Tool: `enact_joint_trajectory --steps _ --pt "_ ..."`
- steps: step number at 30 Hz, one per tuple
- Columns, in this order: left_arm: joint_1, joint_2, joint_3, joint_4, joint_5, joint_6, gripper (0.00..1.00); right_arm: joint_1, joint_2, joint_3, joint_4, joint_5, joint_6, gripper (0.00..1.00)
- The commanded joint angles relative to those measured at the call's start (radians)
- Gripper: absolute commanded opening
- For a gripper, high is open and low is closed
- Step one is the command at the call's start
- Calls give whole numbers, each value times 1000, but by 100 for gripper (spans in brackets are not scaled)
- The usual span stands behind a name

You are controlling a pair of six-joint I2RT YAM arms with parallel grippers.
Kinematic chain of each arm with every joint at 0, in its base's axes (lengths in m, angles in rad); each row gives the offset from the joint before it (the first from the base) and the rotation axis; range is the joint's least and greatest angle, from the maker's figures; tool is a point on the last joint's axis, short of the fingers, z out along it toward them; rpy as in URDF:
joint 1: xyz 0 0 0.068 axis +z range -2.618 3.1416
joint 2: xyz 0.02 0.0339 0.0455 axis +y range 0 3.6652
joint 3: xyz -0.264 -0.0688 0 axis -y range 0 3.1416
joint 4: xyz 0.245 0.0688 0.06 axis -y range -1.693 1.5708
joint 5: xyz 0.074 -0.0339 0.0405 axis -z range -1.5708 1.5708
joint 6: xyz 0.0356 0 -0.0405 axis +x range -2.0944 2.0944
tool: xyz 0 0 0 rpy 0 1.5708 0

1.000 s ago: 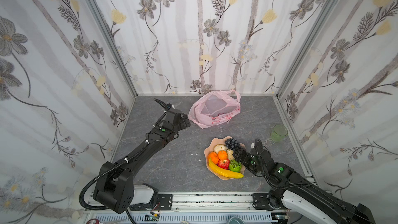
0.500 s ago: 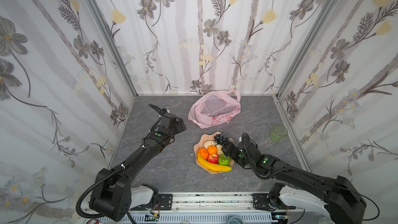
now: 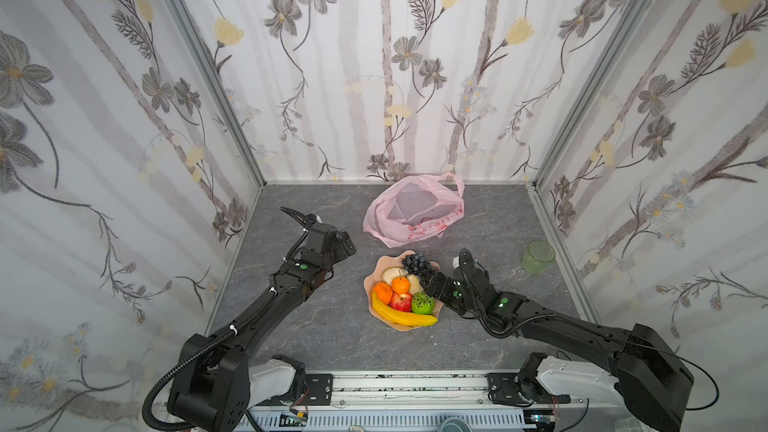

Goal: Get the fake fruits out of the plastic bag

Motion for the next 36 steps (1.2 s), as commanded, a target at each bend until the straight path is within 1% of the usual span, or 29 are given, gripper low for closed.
enact_joint_trajectory --steps 1,4,7,9,10,12,14,16,18,19,21,23,24,26,27,28,29,30,31,33,35,36 --pt "1 -10 -17 46 -71 -10 100 -15 -35 -18 -15 34 -30 100" --pt "2 -30 -55 84 -154 -11 100 -37 -81 -32 -62 50 -60 100" --pt "2 -53 -78 112 -224 -6 100 -82 -140 -33 -130 77 -102 100" --pt "2 -66 -89 142 -291 17 100 -125 -194 -32 -159 100 -156 100" --pt "2 -70 -98 160 -346 26 100 -147 -219 -30 -157 104 -199 100" --pt "4 -78 -132 225 -496 54 100 -186 -268 -8 -142 136 -343 100" --pt "6 -82 -171 314 -601 104 100 -218 -289 38 -166 223 -460 100" --pt "12 -93 -240 484 -636 227 100 -255 -295 79 -171 323 -567 100" --pt "18 -99 -340 707 -672 340 100 -287 -293 100 -141 447 -693 100" --pt "26 -101 -380 798 -672 390 100 -297 -295 89 -103 501 -768 100" --pt "60 -87 -413 856 -637 425 100 -315 -299 42 11 579 -916 100" --pt "93 -38 -418 883 -616 441 100 -344 -300 -22 152 574 -1059 100" --pt "107 3 -419 910 -618 446 100 -357 -299 -61 220 565 -1110 100" --pt "130 85 -418 948 -617 451 100 -397 -288 -125 336 545 -1132 100" --pt "144 117 -436 1007 -567 472 100 -426 -276 -159 399 507 -1136 100" --pt "165 143 -481 1118 -451 502 100 -454 -256 -192 460 469 -1142 100" --pt "184 157 -509 1217 -368 531 100 -479 -236 -217 518 436 -1142 100" --pt "197 158 -520 1247 -294 545 100 -508 -209 -240 572 392 -1145 100" --pt "213 169 -533 1298 -242 543 100 -542 -177 -262 633 349 -1145 100" --pt "244 188 -528 1325 -175 533 100 -597 -116 -274 711 261 -1142 100" --pt "261 224 -511 1332 -140 538 100 -626 -70 -259 744 229 -1154 100" --pt "284 279 -516 1393 -91 537 100 -643 -54 -260 782 200 -1163 100"
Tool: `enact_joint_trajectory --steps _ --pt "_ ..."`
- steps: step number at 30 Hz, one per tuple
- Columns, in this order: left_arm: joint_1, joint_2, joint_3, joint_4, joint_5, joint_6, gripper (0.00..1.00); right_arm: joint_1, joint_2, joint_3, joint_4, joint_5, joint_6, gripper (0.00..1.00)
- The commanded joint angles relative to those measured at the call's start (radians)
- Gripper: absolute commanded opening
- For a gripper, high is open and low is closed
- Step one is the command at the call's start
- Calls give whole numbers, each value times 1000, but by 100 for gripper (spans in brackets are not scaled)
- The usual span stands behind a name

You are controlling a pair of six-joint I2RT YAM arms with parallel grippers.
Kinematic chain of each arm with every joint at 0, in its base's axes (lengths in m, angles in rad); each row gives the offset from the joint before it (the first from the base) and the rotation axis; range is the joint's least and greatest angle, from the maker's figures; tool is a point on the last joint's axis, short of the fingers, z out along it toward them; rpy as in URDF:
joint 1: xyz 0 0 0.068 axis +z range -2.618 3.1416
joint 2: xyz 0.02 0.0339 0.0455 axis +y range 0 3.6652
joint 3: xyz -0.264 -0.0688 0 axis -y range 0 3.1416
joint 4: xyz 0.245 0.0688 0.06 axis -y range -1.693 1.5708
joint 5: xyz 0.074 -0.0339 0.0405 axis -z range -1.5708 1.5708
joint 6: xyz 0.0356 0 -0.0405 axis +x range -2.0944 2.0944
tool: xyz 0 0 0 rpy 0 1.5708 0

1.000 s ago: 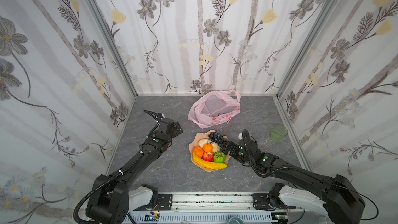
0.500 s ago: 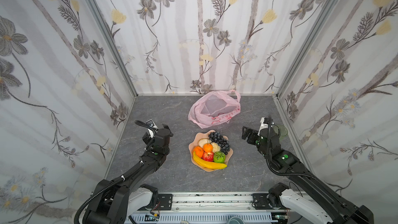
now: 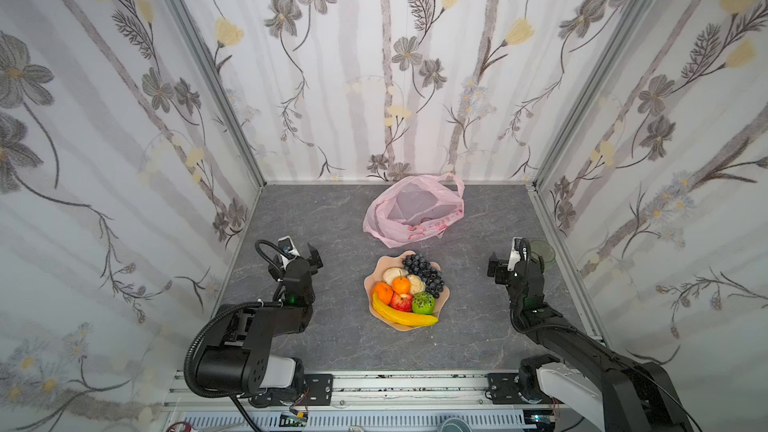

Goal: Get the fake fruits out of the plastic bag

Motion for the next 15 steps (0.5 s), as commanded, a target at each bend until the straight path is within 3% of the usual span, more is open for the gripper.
enact_joint_trajectory --steps 1,2,7,9,11,15 --pt "45 136 -3 251 195 17 100 -41 44 5 266 -161 -56 100" --pt "48 166 -17 340 202 29 100 -57 58 2 306 -197 -59 100" --pt "53 150 -15 299 184 9 100 -100 146 7 471 -351 -91 100" --pt "53 150 -15 301 182 10 100 -112 198 8 538 -361 -86 100" --pt "53 151 -15 301 179 9 100 -141 204 41 468 -389 -65 100" --pt "49 151 -15 301 174 11 100 -190 248 -11 611 -419 -15 100"
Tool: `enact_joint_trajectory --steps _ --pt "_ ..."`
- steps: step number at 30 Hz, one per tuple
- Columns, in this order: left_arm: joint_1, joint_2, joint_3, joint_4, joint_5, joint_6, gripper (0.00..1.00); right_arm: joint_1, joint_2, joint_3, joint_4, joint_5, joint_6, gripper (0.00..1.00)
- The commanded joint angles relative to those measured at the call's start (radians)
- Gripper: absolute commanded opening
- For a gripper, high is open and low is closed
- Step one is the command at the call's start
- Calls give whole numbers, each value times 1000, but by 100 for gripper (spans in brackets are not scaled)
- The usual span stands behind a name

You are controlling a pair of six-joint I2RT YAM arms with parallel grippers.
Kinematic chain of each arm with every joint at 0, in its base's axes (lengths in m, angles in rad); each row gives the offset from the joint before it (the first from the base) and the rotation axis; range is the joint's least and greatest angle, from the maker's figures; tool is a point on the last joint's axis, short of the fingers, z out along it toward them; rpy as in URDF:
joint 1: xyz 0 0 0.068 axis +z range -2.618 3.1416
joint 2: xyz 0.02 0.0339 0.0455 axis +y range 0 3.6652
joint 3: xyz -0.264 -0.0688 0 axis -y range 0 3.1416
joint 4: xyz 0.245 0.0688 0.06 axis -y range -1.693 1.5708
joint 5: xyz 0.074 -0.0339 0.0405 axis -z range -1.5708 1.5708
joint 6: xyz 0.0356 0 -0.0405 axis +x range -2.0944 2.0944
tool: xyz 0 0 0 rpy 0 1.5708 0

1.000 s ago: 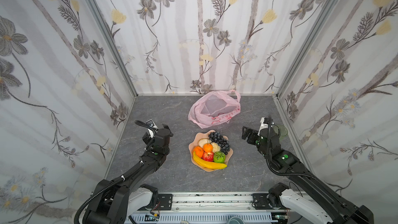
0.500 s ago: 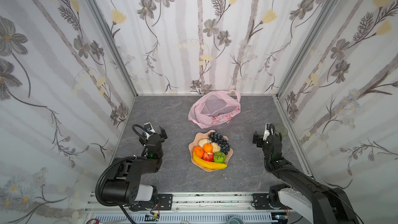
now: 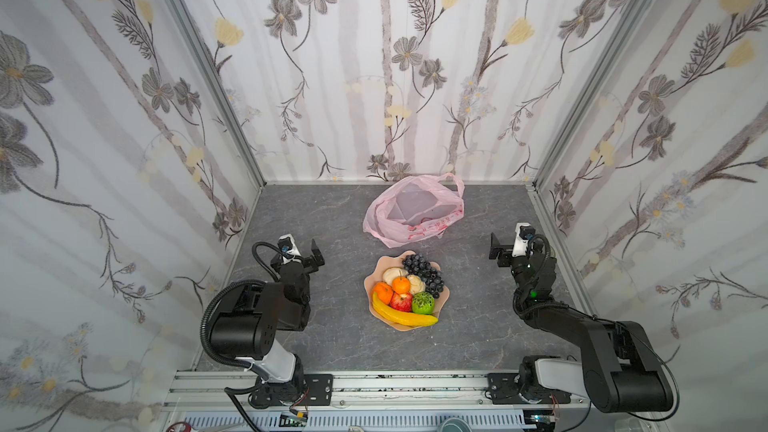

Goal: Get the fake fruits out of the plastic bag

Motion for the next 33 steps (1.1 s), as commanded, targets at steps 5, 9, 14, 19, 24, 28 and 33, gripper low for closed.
enact_joint_trajectory --steps 5,9,14,19,24,28,33 --pt "-10 1 5 51 -14 8 100 -22 32 -52 195 -28 37 100" --pt "-12 3 3 52 -33 3 100 -21 45 -74 256 57 69 100" --pt "-12 2 2 52 -32 3 100 -21 47 -74 262 54 63 100" --pt "-12 2 3 52 -33 2 100 -19 47 -74 261 54 62 100" --pt "-12 1 3 51 -33 4 100 -18 49 -70 255 15 46 100" --pt "-12 2 3 52 -32 2 100 -18 49 -70 255 14 46 100" --pt "-12 1 2 52 -32 3 100 -18 49 -69 254 15 46 100"
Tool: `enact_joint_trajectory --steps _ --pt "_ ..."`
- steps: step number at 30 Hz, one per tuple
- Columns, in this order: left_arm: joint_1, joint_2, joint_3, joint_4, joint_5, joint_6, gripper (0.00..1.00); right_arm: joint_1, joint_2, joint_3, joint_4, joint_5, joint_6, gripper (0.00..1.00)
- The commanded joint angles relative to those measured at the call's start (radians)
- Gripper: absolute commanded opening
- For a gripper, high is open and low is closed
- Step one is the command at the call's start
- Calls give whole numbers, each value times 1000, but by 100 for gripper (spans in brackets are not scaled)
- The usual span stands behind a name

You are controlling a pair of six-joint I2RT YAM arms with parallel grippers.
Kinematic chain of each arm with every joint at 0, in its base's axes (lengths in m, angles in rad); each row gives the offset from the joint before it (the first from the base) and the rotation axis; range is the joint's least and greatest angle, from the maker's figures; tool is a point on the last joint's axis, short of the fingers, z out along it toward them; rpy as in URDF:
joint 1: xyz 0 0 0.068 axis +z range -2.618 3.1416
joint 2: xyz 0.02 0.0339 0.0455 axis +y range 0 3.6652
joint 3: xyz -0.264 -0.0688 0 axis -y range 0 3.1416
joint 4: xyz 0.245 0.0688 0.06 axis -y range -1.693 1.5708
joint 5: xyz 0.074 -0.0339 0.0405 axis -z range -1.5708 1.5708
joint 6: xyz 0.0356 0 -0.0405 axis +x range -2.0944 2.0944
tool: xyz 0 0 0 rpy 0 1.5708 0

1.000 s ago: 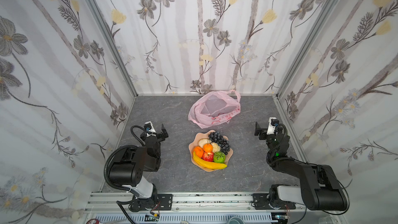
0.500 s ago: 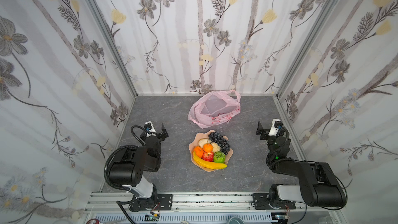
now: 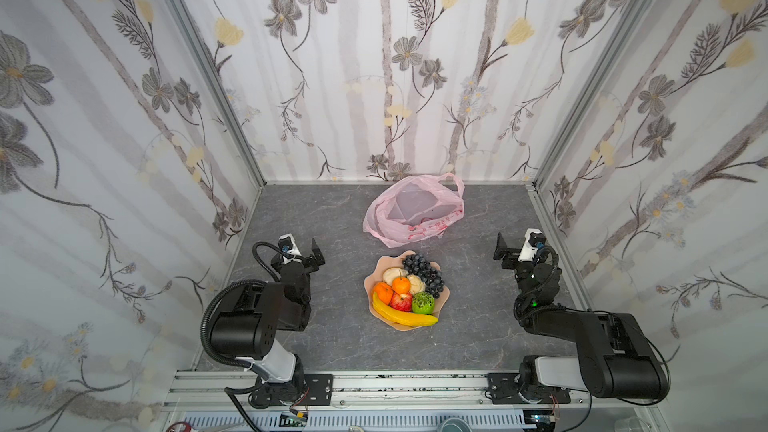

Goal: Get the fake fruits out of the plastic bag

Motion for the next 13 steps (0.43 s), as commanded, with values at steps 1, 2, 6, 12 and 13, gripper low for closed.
enact_joint_trajectory --steps 1,2,6,12,13 --pt "1 2 2 43 -16 2 100 2 4 6 33 -1 -16 100" --pt "1 1 2 43 -15 2 100 2 4 6 33 -2 -17 100" --pt "0 1 2 42 -16 1 100 5 5 9 30 4 -19 100" --pt "-4 -21 -49 106 66 31 100 7 -2 -2 43 21 -15 100" --pt "-3 -35 -111 199 152 62 100 8 -13 -28 80 -4 -21 100"
